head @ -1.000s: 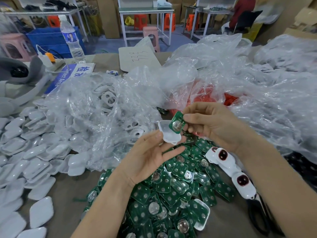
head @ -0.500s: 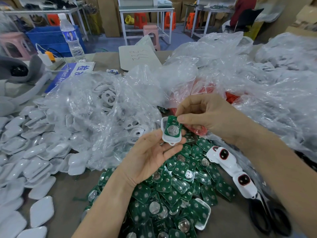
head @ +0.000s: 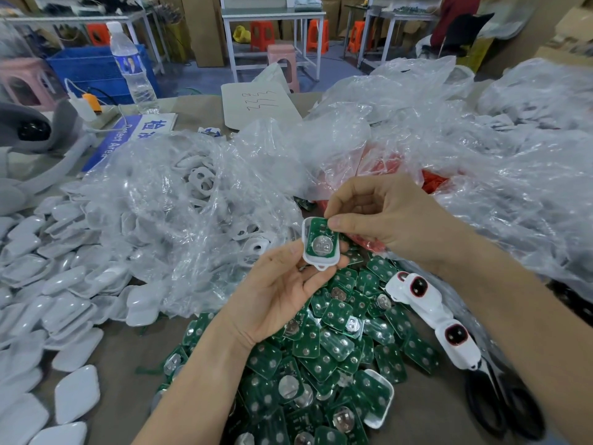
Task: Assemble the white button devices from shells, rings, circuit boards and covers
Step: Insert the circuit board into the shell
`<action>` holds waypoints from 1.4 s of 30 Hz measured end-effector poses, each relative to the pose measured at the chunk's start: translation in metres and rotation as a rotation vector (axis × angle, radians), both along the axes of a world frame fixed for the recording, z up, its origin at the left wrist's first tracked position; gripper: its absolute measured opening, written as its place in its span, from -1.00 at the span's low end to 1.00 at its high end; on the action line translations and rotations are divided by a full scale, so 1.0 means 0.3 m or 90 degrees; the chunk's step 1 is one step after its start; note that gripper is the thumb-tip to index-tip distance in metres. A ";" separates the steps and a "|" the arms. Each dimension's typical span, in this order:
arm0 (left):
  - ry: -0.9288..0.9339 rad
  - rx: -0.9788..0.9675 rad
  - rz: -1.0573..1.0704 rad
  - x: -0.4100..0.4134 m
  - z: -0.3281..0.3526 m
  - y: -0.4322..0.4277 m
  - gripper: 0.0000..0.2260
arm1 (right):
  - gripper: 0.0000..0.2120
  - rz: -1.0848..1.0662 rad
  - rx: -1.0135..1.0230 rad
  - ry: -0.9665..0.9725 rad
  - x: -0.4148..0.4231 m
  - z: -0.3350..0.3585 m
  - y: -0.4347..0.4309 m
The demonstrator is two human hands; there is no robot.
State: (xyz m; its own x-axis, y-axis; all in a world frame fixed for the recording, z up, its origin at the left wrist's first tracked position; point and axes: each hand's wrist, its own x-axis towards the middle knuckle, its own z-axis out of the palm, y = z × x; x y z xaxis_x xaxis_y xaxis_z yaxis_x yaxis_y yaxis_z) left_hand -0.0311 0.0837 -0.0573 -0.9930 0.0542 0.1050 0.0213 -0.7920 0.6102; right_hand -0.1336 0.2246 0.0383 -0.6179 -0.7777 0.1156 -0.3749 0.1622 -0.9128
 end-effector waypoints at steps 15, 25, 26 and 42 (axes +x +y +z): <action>-0.012 0.004 0.012 -0.001 0.000 0.004 -0.53 | -0.88 -0.047 0.021 0.093 0.007 -0.022 -0.006; 0.003 0.013 0.002 -0.004 -0.007 -0.001 -0.58 | -0.90 -0.045 0.006 0.116 0.015 -0.029 -0.014; 0.004 0.013 0.003 -0.004 -0.007 0.000 -0.58 | -0.90 -0.045 0.006 0.120 0.014 -0.028 -0.013; 0.017 0.003 -0.006 -0.001 0.002 0.005 -0.62 | -0.89 -0.068 0.023 0.171 0.017 -0.041 -0.014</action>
